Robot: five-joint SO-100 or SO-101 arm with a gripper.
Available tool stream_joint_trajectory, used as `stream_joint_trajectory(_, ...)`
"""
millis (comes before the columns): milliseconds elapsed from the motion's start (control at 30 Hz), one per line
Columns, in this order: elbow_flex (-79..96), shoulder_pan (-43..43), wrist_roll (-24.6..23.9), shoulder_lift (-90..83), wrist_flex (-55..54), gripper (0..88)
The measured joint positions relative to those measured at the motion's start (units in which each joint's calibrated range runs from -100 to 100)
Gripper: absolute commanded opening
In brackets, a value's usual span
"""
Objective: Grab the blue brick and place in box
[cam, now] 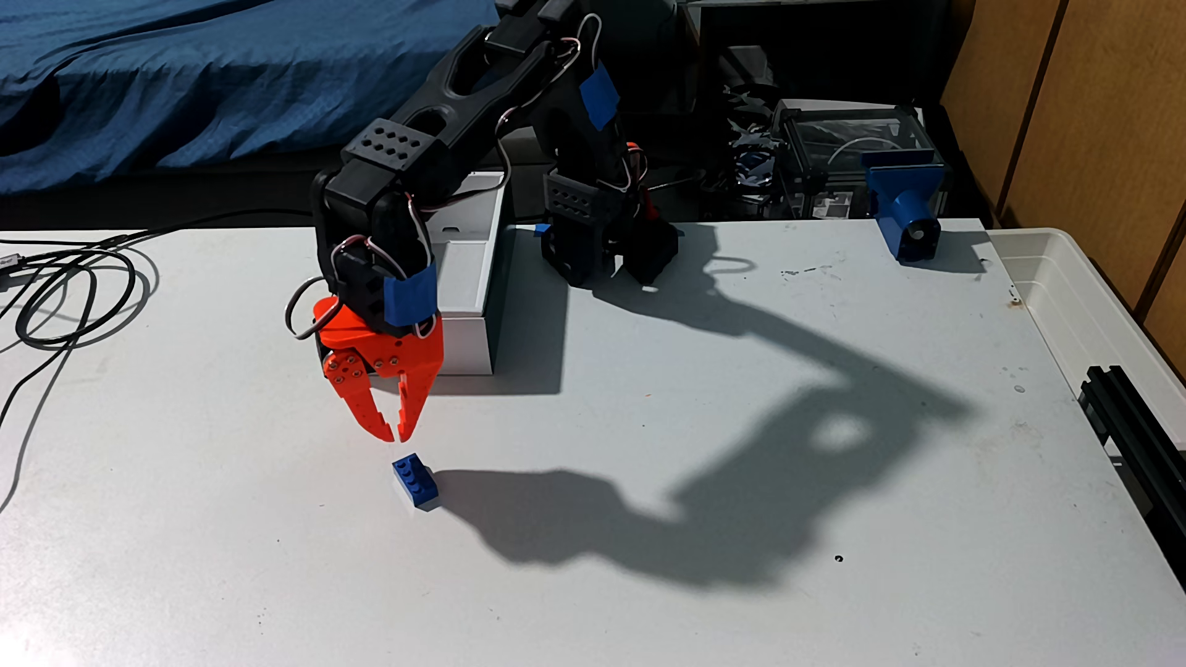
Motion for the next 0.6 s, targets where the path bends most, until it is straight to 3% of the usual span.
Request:
stream_joint_trajectory(300,0.0,-3.0,-0.6,0.0,0.0,1.1)
stream_joint_trajectory(600,0.0,-3.1,-1.4,0.1,0.0,7.1)
